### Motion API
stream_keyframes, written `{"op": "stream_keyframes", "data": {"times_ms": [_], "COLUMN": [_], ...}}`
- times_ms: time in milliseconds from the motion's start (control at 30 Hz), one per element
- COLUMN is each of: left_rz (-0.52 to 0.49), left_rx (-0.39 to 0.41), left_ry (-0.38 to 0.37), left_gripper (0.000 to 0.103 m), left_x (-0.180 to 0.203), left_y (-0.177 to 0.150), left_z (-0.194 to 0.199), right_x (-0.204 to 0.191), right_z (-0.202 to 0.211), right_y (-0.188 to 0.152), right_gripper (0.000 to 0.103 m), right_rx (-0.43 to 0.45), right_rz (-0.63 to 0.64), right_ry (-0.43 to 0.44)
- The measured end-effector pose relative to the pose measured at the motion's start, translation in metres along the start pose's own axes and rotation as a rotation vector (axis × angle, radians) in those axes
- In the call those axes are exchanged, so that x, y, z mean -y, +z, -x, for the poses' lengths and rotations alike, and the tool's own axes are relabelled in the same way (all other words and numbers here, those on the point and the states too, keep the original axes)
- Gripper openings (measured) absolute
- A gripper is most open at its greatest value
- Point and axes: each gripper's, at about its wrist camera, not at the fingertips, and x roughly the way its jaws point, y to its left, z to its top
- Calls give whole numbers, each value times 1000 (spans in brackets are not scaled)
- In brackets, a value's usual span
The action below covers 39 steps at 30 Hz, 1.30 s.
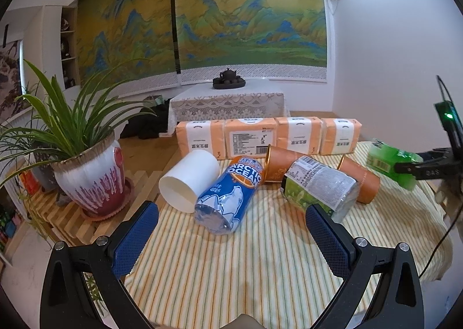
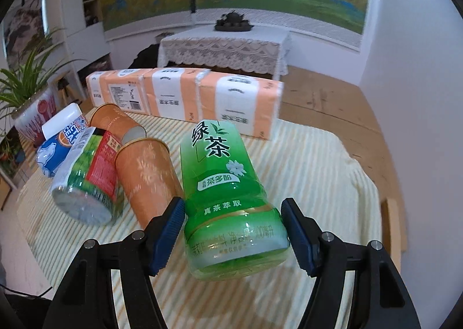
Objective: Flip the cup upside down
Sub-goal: 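Lift the green tea bottle off the table with the right gripper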
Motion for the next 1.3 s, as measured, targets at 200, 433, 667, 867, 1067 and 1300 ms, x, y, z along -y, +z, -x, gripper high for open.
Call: {"op": "stream_keyframes", "data": {"times_ms": [200,433,667,867,1067,1300], "left_rz": [-14,-26,-20,-15,-11,-9], "left_rx": [4,10,4,-22,-42,-62], "left_ry": [-14,-10,20,60,85,89], "left_gripper": [103,103,103,103,103,103], "left_x": [3,3,-13,-31,-41,-42], "left_y": [-7,-15,-23,-30,-34,-36], "left_z": [11,25,31,28,19,9], "right_x": [-5,-48,-117,-165,-196,-203], "right_z": [44,72,79,62,42,27], "right_y": [-40,-69,-78,-74,-70,-66], "right_gripper": [65,65,65,65,65,65], "right_rx": [44,58,72,64,45,29], "right_rz": [-50,-6,108,168,210,228], "right_ry": [10,108,206,260,253,254]}}
